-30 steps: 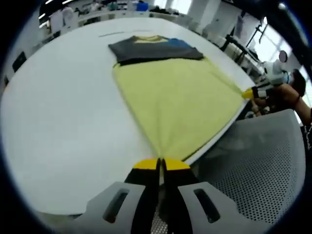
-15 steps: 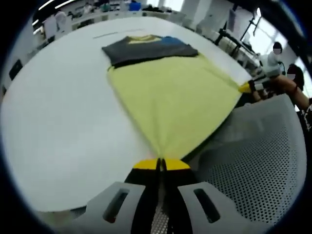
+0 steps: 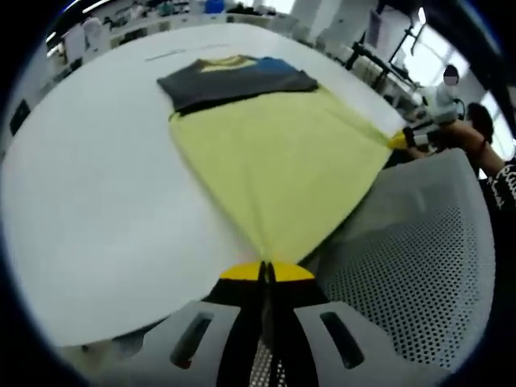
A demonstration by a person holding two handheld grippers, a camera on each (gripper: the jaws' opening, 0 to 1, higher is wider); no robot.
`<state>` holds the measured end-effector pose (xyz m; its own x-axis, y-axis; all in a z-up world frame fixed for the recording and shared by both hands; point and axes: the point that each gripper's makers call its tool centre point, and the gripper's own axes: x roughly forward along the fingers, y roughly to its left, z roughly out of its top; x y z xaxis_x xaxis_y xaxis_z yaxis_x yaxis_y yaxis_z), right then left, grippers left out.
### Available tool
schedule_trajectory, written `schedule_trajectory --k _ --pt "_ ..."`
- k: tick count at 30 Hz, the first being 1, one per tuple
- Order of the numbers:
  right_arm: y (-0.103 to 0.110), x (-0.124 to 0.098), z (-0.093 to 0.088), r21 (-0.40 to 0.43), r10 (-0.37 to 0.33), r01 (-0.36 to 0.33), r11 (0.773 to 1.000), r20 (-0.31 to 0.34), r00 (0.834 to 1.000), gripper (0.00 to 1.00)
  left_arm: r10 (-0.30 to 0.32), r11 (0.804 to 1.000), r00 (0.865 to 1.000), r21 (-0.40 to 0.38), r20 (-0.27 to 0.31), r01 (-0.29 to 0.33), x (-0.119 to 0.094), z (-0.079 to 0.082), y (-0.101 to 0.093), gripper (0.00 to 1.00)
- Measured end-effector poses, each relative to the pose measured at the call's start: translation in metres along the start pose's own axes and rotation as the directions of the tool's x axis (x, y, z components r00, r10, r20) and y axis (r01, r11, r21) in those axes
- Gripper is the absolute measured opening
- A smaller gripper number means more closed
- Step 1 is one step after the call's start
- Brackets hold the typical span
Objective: Fold the garment on the visible template until the final outline fits inside the template.
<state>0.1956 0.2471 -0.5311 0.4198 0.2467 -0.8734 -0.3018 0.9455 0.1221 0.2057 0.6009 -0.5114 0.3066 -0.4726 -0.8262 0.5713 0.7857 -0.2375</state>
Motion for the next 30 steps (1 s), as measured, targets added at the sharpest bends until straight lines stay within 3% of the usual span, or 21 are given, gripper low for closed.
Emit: schedule_trajectory --k 4,14,24,30 --pt "-0.001 -0.007 0.01 -0.008 0.0 0.001 1.0 0.02 1.0 0.0 0.0 1.0 0.999 -0.003 0.044 0.0 -0.004 0.01 0.003 0.0" --pt "-0.002 -0.022 0.033 -0.033 0.004 -0.002 0.999 0.055 0.999 0.0 0.014 1.0 0.997 0.005 0.082 -0.014 -0.016 0.03 0.006 0.0" --pt "-0.009 -0.03 0.061 -0.016 -0.019 0.021 1.0 0.113 0.993 0.0 0.039 0.997 0.989 0.06 0.14 -0.048 -0.031 0.063 0.011 0.0" --pt "-0.017 -0.037 0.084 0.024 -0.028 0.024 0.999 0.17 0.985 0.0 0.046 0.998 0.983 0.041 0.178 -0.054 -0.04 0.084 0.016 0.0"
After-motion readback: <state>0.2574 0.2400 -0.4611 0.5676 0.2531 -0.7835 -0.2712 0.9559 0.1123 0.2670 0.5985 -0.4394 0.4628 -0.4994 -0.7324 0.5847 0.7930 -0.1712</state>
